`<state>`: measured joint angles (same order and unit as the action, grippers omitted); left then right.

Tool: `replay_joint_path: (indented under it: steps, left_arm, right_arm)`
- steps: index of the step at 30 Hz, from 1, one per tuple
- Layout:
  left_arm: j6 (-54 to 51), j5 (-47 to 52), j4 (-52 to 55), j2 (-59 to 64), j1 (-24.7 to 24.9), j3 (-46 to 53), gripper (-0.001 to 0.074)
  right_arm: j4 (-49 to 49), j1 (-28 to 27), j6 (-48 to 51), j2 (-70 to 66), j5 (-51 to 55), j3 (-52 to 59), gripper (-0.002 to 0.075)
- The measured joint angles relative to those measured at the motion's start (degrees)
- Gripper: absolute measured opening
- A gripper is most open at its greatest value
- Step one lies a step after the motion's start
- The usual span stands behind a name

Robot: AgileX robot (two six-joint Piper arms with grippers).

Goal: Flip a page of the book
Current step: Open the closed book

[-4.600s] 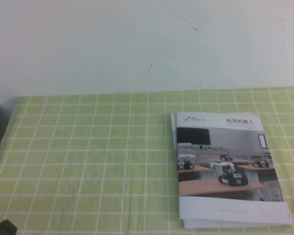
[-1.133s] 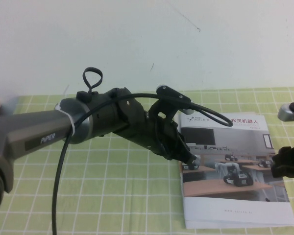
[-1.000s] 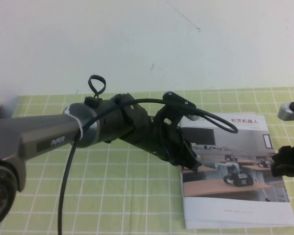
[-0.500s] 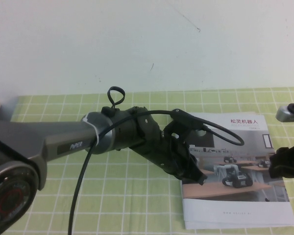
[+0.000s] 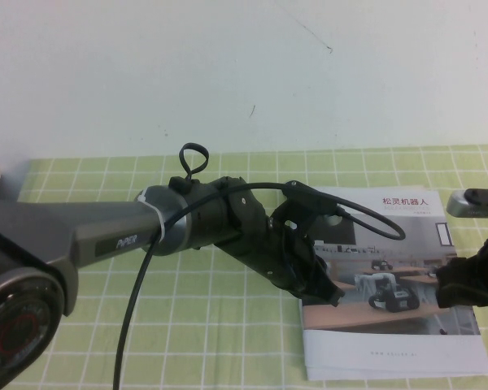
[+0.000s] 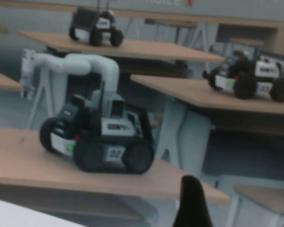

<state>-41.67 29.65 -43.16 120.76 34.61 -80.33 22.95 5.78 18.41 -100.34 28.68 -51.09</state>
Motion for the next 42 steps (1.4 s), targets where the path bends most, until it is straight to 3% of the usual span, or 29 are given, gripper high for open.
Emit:
replay_joint_path:
  steps: [9, 42]
  left_arm:
    - [0.1, 0.0, 0.0, 0.0, 0.0, 0.0, -0.0004]
    - [0.4, 0.0, 0.1, 0.0, 0.0, 0.0, -0.0004]
  right_arm:
    - [6.7, 0.0, 6.8, 0.0, -0.5, 0.0, 0.0454]
    - [2.7, -0.1, 5.3, -3.0, -2.0, -1.2, 0.0454]
